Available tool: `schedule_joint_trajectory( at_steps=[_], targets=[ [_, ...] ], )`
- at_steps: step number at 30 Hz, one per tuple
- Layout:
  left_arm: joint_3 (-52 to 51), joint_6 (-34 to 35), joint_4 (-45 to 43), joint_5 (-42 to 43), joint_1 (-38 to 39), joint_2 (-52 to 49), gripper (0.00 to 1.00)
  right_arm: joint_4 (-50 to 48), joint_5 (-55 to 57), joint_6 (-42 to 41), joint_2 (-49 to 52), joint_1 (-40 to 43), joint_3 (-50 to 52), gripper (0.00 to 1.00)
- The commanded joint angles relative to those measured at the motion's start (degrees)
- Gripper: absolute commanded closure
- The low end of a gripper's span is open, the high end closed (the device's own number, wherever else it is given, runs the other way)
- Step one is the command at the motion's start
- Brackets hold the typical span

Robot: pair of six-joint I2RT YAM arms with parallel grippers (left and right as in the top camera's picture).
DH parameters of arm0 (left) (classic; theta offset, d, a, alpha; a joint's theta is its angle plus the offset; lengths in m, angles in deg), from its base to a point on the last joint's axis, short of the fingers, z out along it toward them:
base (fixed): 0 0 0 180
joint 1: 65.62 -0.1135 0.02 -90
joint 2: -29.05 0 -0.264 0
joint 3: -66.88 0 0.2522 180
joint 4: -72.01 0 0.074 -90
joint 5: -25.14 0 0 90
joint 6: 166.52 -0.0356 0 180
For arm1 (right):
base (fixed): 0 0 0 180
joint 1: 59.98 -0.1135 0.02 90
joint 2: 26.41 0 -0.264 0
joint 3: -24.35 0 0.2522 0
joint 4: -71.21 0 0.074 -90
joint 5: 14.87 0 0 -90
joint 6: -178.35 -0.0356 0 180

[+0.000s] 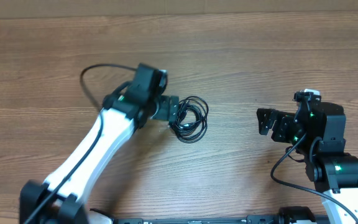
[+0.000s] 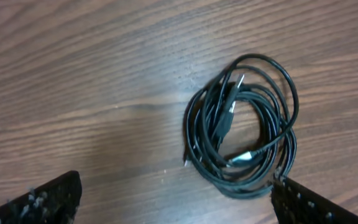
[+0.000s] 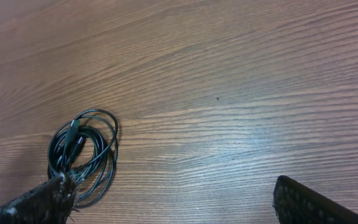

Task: Untangle cables
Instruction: 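Move the left gripper to the black cable coil and grasp it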

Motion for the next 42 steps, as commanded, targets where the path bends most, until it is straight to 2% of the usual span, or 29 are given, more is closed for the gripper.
schedule_joint_trajectory(
  at_steps=[1,9,16,18,19,20,22,26,37,39,41,42],
  targets=[
    [5.60,1.53,3.17,-1.57,0.70,-6.14,0.04,-0.31,-0.31,0.02,-0.24,-0.37,-1.57,0.00],
    [5.97,2.49,1.36,1.77,0.74,-15.78,0.16,-0.28,-0.31,0.00,-0.24,-0.37,-1.57,0.00],
    [5.97,2.49,-3.87,7.10,0.81,-20.11,0.20,-0.26,-0.31,0.00,-0.24,-0.37,-1.55,0.00],
    [5.97,2.49,-4.44,7.28,0.81,-20.85,0.28,-0.26,-0.31,0.00,-0.24,-0.37,-1.57,0.00],
    [5.95,2.49,-4.37,7.13,0.81,-21.44,0.37,-0.28,-0.31,0.00,-0.24,-0.37,-1.57,0.00],
    [5.95,2.49,-4.26,7.15,0.81,-21.75,0.39,-0.26,-0.31,0.02,-0.24,-0.37,-1.55,0.00],
    [5.95,2.49,-3.26,6.86,0.81,-22.62,0.51,-0.28,-0.31,0.00,-0.24,-0.37,-1.57,0.00],
    [5.92,2.47,-1.64,5.64,0.81,-22.99,0.63,-0.31,-0.31,0.00,-0.24,-0.37,-1.57,0.00],
    [4.72,2.93,-1.14,5.79,1.22,-22.99,0.66,-0.28,-0.31,0.00,-0.24,-0.37,-1.57,0.00],
    [4.09,2.93,-1.64,5.79,1.22,-22.99,0.72,-0.26,-0.31,0.00,-0.24,-0.37,-1.57,0.00],
    [3.98,2.93,-1.68,5.81,1.22,-22.99,0.91,-0.28,-0.31,0.00,-0.24,-0.37,-1.57,0.00],
    [3.98,2.97,-1.77,5.95,1.22,-22.99,0.96,-0.26,-0.33,0.00,-0.24,-0.37,-1.57,0.00]
  ],
)
